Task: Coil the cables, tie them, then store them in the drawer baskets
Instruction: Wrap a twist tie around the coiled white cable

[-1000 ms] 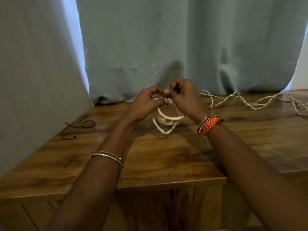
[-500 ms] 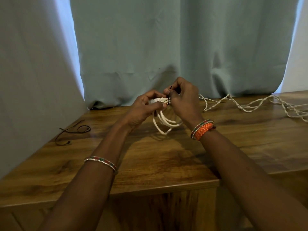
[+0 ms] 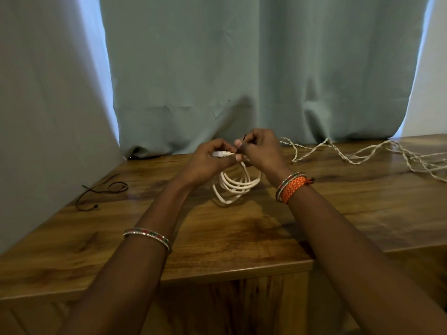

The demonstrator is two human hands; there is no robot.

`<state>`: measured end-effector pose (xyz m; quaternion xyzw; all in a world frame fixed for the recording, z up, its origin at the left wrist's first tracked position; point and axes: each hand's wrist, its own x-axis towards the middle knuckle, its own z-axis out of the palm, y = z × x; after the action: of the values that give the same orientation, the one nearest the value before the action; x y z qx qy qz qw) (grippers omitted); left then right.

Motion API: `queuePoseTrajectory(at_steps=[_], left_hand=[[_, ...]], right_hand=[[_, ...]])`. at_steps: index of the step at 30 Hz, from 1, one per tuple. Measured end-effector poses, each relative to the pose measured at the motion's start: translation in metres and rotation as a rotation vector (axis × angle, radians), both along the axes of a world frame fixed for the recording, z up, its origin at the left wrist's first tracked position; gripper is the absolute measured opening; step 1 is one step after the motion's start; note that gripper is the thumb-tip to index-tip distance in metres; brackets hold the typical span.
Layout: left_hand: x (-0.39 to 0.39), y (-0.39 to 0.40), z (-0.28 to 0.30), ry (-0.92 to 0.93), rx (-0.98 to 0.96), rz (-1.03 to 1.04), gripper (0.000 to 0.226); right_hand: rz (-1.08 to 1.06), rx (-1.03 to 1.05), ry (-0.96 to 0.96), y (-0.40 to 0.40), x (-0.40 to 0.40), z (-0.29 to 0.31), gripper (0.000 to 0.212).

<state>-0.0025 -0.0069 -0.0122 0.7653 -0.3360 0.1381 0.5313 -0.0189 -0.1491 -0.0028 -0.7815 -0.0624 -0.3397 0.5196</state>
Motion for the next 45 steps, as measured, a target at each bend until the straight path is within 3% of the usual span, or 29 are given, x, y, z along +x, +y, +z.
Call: queuePoseTrajectory(at_steps=[6,12,18,23,26,29,35,45], left_hand=[[0.004,0.007,-0.001,-0.043,0.071,0.042,0.022],[-0.005,0.009,0.005,0.077,-0.040,-0.126,0.017],[-0.007,0.010,0.006,0.000,-0.083,-0.090,0.023],[-0.006,0.007,0.005,0.011,-0.117,-0.069,0.022],[-0.005,0.009,0.008,0.007,-0.082,-0.050,0.016],[-0.005,0.011,0.009,0.007,-0.058,-0.049,0.018],[-0.011,0.012,0.012,-0.007,0.019,-0.076,0.016],[-0.014,0.013,0.013,0.015,0.123,-0.100,0.018]], right_hand=[[-0.016,-0.030,-0.022,0.001,-0.006,-0.001,0.030],[-0.078,-0.013,-0.153,0.008,-0.015,0.001,0.030],[-0.089,-0.018,-0.207,0.010,-0.021,0.004,0.027],[-0.091,-0.274,-0.294,0.002,-0.030,0.007,0.003],[-0.011,-0.568,-0.352,-0.005,-0.034,0.015,0.012],[0.108,-0.663,-0.225,-0.014,-0.039,0.026,0.014],[0.484,-0.360,0.166,-0.033,-0.037,0.042,0.009],[0.453,-0.467,0.165,-0.032,-0.029,0.039,0.011]])
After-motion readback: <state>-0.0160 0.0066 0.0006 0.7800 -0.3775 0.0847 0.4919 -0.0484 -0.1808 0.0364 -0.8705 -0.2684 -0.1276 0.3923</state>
